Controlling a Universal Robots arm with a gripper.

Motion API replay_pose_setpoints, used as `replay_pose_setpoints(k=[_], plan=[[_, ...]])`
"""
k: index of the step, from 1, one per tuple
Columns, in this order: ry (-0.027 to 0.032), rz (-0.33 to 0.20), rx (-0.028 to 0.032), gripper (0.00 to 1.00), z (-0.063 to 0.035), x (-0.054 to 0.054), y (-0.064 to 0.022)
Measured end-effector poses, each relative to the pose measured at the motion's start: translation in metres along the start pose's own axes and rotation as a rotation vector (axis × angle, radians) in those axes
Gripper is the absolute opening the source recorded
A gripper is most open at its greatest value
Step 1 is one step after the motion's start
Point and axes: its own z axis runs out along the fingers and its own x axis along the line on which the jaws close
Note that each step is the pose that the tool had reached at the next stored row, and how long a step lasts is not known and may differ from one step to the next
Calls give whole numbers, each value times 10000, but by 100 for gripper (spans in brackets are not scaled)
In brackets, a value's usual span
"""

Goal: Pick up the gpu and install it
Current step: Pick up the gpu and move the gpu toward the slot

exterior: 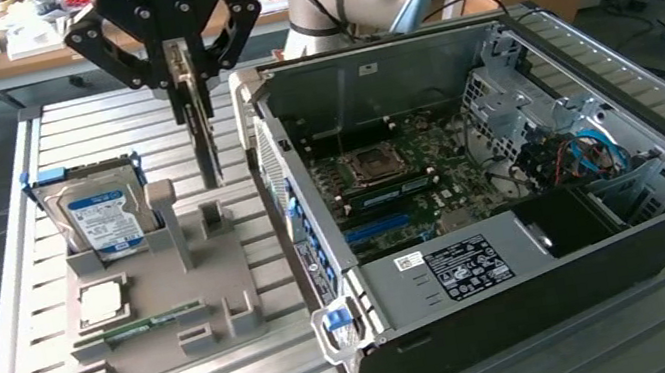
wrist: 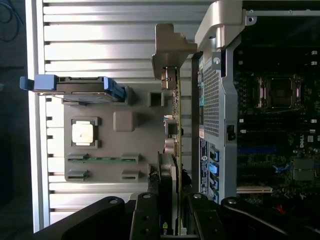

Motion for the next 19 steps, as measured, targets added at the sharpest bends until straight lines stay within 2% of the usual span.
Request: replay_pose_setpoints(k=[19], plan=[[0,0,0,27,1,-363,14]])
